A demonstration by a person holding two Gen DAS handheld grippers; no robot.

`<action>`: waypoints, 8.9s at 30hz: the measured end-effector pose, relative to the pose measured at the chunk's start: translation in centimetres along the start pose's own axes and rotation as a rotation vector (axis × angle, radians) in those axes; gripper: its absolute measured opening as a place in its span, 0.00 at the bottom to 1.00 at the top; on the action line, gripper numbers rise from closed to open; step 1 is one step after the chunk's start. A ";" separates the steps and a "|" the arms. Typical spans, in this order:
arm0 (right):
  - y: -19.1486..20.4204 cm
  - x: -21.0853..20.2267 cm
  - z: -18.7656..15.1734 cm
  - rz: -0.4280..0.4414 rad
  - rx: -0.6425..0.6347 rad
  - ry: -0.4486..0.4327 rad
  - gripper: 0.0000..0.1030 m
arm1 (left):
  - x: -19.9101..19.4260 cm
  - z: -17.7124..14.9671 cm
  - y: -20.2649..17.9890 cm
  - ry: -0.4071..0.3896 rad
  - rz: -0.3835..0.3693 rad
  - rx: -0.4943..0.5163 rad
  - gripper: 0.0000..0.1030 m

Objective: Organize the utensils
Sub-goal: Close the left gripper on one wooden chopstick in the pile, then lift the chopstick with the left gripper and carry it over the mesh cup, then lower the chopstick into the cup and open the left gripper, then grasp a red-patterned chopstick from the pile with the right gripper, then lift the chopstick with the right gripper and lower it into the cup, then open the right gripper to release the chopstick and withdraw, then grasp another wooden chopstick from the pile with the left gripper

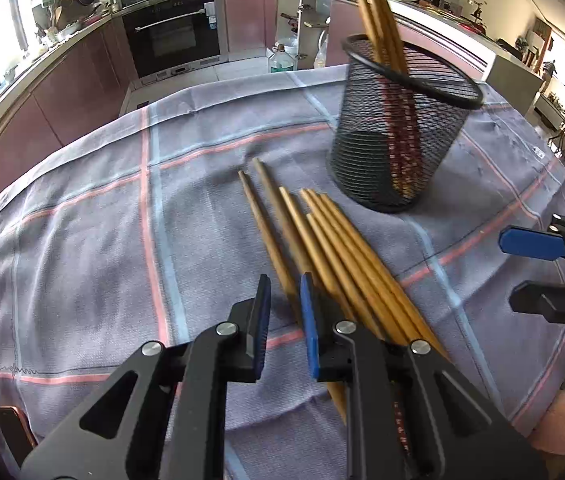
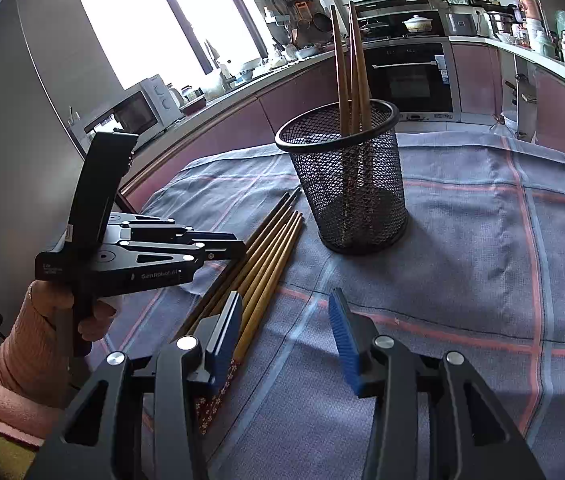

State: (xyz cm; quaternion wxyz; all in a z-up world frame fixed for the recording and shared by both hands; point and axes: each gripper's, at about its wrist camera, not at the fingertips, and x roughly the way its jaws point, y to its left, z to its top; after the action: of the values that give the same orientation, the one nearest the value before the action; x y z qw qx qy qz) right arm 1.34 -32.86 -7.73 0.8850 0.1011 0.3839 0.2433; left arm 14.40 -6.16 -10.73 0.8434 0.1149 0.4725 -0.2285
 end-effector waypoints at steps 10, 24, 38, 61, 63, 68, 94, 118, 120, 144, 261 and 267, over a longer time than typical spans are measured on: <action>0.0 0.3 -0.2 0.006 0.002 0.016 0.42 | 1.2 1.1 -0.3 0.036 0.033 0.048 0.19; 0.1 0.5 -0.2 0.007 0.004 0.028 0.42 | 1.7 2.1 0.0 0.050 0.037 0.022 0.07; 0.4 0.7 -0.3 0.008 -0.002 0.028 0.42 | -4.0 1.4 1.7 -0.081 -0.022 -0.080 0.07; 0.3 0.4 -0.4 0.012 0.011 0.016 0.42 | -22.0 9.8 0.2 -0.561 -0.281 -0.148 0.07; 0.3 0.4 -0.5 0.013 0.012 0.020 0.42 | -21.9 11.0 -0.3 -0.572 -0.271 -0.152 0.07; 0.4 0.5 -0.4 0.017 0.012 0.018 0.42 | -19.5 13.3 -1.7 -0.547 -0.228 -0.156 0.07; 0.6 1.7 0.2 -0.009 0.007 0.042 0.42 | -7.9 13.4 -2.8 -0.343 -0.062 -0.086 0.45; 2.5 8.9 3.1 -0.115 -0.042 0.196 0.16 | -7.6 -0.3 1.8 -0.284 -0.071 -0.208 0.50; 2.7 9.0 3.2 -0.134 -0.053 0.205 0.16 | -7.3 -1.0 2.3 -0.275 -0.074 -0.223 0.50; 3.3 8.6 4.1 -0.128 -0.085 0.208 0.05 | -6.5 -2.5 2.2 -0.252 -0.099 -0.225 0.50; 0.3 1.0 1.8 -0.042 0.032 0.035 0.38 | 1.8 3.3 0.8 0.006 -0.024 -0.120 0.07; 0.2 1.1 1.6 -0.037 0.038 0.037 0.38 | -0.9 2.3 1.6 -0.057 -0.071 -0.173 0.07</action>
State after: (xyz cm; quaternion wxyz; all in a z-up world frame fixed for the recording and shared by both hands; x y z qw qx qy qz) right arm 3.06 -32.13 -7.27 0.8801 0.1064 0.4064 0.2212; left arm 16.54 -5.52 -8.80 0.8545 0.0184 0.4702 -0.2200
